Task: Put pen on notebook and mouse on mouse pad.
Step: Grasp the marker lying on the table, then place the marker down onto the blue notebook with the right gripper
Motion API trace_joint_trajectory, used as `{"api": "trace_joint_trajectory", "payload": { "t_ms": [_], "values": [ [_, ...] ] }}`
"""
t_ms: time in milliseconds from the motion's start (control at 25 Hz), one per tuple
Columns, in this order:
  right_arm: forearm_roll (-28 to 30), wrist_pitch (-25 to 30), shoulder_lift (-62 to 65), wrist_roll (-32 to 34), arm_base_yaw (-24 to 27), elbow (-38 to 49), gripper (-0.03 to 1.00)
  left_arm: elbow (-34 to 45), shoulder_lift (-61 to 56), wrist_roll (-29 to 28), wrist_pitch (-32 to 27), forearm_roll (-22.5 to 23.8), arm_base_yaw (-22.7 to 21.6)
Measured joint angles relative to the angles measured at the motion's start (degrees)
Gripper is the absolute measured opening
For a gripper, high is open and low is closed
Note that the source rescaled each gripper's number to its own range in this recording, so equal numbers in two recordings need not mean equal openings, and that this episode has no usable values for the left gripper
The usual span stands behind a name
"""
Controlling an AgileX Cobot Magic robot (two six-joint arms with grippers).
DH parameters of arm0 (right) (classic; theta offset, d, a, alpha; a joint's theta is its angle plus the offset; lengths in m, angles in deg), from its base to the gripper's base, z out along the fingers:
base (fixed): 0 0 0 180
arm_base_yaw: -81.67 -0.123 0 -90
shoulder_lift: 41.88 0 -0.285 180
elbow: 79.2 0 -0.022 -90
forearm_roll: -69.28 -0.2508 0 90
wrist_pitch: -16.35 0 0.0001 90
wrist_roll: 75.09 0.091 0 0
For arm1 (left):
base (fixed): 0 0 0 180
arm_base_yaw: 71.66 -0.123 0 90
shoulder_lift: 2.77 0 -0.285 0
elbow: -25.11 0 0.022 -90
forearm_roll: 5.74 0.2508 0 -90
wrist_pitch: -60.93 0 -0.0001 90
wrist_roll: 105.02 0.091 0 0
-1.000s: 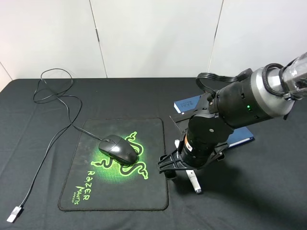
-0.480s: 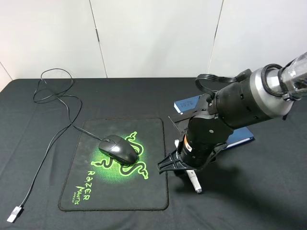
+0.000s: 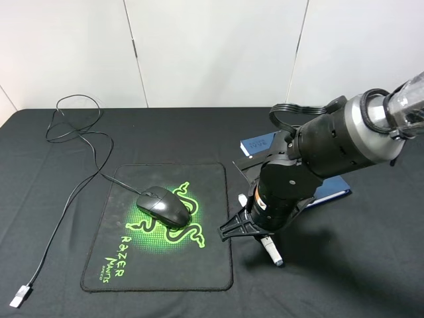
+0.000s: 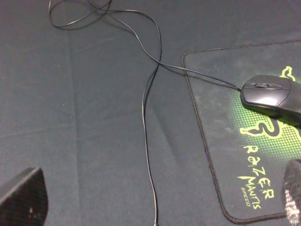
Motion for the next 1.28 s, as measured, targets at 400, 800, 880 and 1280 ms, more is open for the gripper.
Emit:
{"api": "trace_joint_trajectory", "payload": {
  "t_ms": [400,800,880,1280],
  "values": [
    [0.2,6.2,7.5,0.0,0.0,0.1,0.0,0.0,0.0,0.0,0.0,0.0,0.0],
    [-0.2,12.9,14.7,-4.3,1.3,-3.9,0.0,0.0,0.0,0.0,0.0,0.0,0.0],
    [-1.4,13.9,14.7,-7.7,3.1,-6.2,0.0,0.0,0.0,0.0,0.0,0.0,0.0],
    [-9.6,13.0,14.0,-26.9,18.2,-10.6,0.0,0.0,0.0,0.0,0.0,0.0,0.0]
  ]
}}
